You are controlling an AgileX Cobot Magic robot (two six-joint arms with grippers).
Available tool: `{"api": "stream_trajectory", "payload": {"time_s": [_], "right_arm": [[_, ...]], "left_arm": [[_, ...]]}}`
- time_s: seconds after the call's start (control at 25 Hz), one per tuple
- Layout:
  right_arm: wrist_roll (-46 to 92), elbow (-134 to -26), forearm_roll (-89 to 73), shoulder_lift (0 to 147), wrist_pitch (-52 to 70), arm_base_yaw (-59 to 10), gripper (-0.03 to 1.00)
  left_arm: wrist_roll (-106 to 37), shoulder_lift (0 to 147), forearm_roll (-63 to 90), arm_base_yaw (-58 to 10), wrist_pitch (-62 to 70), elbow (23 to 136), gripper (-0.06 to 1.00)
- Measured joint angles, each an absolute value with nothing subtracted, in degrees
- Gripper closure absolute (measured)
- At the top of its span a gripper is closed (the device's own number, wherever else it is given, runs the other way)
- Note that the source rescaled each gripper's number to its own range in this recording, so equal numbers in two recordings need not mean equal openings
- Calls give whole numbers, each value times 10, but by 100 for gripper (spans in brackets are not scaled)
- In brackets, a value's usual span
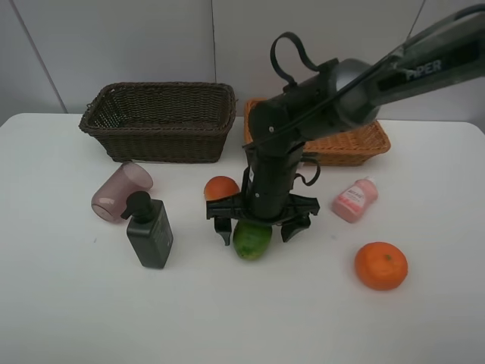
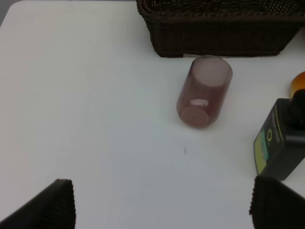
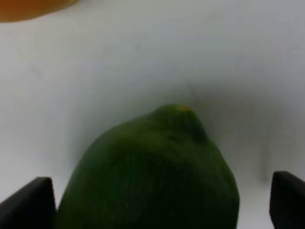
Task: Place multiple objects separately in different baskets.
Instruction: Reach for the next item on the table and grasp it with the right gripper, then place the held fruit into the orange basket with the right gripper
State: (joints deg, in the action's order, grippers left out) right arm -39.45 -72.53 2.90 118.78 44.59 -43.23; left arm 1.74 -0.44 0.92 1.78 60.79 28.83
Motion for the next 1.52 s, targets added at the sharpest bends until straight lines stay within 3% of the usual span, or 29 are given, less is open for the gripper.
{"api": "stream_trajectory", "payload": {"time_s": [0.56,0.64,0.68,0.72,0.76,1.52], "right_arm": [[-391,-725,35,1188,434,-432,1],[-382,-725,35,1188,434,-432,12],[-378,-725,35,1188,435,-432,29],[-374,-725,34,1188,439,-432,58],[-370,-725,35,1188,442,-432,62],[-367,-725,35,1188,446,-432,63]], "left_arm": [[17,-4,9,18,608,288,3],[17,-4,9,18,608,288,3],[17,-4,9,18,608,288,3],[17,-4,9,18,608,288,3],[17,-4,9,18,608,288,3],[17,-4,9,18,608,288,3]]}}
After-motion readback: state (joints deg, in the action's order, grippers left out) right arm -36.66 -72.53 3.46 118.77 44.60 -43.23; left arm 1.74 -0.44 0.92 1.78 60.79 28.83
